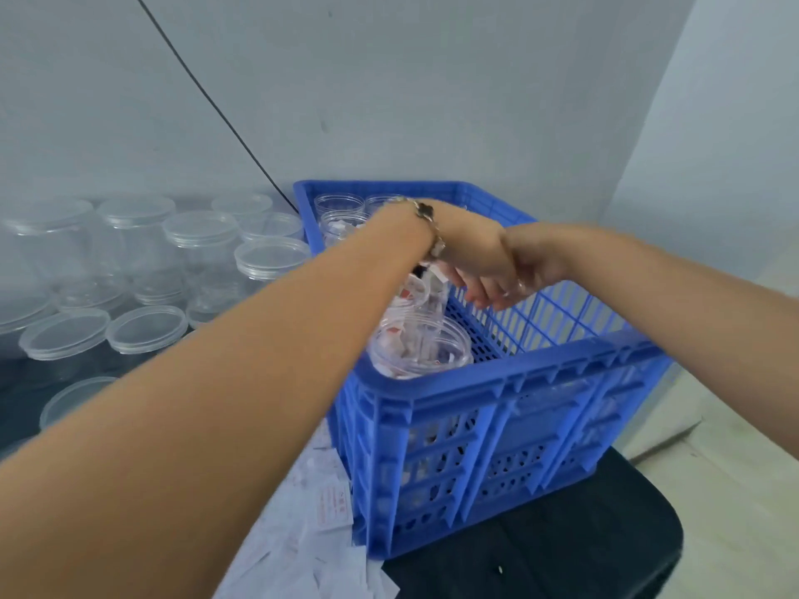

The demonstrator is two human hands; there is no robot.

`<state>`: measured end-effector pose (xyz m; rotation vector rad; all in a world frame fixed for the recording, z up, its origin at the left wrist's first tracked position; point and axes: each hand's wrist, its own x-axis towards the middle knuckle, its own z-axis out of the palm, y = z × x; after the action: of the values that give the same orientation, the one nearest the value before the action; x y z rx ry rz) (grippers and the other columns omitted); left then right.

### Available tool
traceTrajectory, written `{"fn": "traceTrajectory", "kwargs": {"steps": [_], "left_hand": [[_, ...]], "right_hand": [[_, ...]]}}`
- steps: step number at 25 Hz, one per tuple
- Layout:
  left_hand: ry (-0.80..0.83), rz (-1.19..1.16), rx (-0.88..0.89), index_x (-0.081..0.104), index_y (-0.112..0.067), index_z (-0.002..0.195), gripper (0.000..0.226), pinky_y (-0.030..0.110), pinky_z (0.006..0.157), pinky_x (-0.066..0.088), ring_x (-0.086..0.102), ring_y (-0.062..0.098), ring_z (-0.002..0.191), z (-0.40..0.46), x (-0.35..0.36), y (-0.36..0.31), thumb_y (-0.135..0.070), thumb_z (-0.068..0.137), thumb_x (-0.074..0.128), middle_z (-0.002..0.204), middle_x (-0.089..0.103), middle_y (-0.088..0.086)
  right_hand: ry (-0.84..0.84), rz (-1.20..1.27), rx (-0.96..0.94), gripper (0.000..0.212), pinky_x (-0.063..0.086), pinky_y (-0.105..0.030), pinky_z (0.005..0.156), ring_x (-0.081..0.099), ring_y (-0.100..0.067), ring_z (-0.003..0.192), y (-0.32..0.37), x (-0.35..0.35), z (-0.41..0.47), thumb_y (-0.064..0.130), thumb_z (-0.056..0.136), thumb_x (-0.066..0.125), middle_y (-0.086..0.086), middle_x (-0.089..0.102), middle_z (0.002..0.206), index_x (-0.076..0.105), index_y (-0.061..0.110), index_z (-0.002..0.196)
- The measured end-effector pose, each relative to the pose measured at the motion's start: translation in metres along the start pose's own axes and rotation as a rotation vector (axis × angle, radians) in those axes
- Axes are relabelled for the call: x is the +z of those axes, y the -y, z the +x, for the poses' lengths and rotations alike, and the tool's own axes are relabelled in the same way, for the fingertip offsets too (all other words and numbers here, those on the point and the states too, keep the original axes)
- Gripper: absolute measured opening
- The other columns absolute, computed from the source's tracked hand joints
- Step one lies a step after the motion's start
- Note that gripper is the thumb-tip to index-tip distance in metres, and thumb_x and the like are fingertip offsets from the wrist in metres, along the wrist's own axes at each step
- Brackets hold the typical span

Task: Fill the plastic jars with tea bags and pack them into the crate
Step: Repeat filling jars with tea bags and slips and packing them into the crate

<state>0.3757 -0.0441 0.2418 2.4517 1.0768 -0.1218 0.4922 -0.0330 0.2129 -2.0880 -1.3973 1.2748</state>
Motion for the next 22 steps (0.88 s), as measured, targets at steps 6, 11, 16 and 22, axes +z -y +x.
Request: {"fn": "traceTrajectory", "kwargs": {"steps": [6,11,16,22], "left_hand": [[-0.208,-0.085,0.005,0.063,-0.013,0.119,0.028,0.023,0.089,0.048,0.065,0.01,0.102,-0.067,-0.03,0.059,-0.025,0.095,0.053,0.1,0.07,-0.005],[-0.373,-0.128,-0.163,0.068,-0.015,0.111,0.024,0.022,0.085,0.048,0.066,0.006,0.097,-0.14,-0.035,0.122,-0.024,0.091,0.058,0.089,0.07,-0.012],[-0.402,-0.094,-0.391,0.066,-0.017,0.111,0.022,0.02,0.075,0.047,0.063,0.0,0.085,-0.217,-0.035,0.198,-0.026,0.094,0.057,0.088,0.069,-0.012],[-0.468,-0.265,-0.608,0.068,-0.014,0.095,0.012,0.023,0.066,0.046,0.056,0.015,0.069,-0.268,0.023,0.324,-0.014,0.092,0.057,0.079,0.064,0.002]], "right_hand": [[-0.239,0.011,-0.38,0.013,0.051,-0.029,0.079,0.061,-0.015,0.074,0.032,0.034,-0.04,0.015,0.096,0.05,-0.003,0.064,0.084,0.059,0.008,0.103],[-0.092,-0.028,-0.688,0.011,0.05,-0.022,0.065,0.061,-0.012,0.067,0.092,0.099,-0.07,0.011,0.093,0.053,-0.002,0.065,0.079,0.064,0.01,0.093],[-0.102,-0.269,-0.829,0.014,0.046,-0.021,0.065,0.059,-0.015,0.078,0.153,0.19,-0.059,0.011,0.088,0.056,-0.003,0.065,0.085,0.068,0.008,0.094],[-0.157,-0.438,-0.748,0.031,0.044,-0.027,0.068,0.056,-0.024,0.083,0.193,0.281,0.006,0.023,0.092,0.052,-0.018,0.066,0.097,0.067,-0.002,0.101]]}}
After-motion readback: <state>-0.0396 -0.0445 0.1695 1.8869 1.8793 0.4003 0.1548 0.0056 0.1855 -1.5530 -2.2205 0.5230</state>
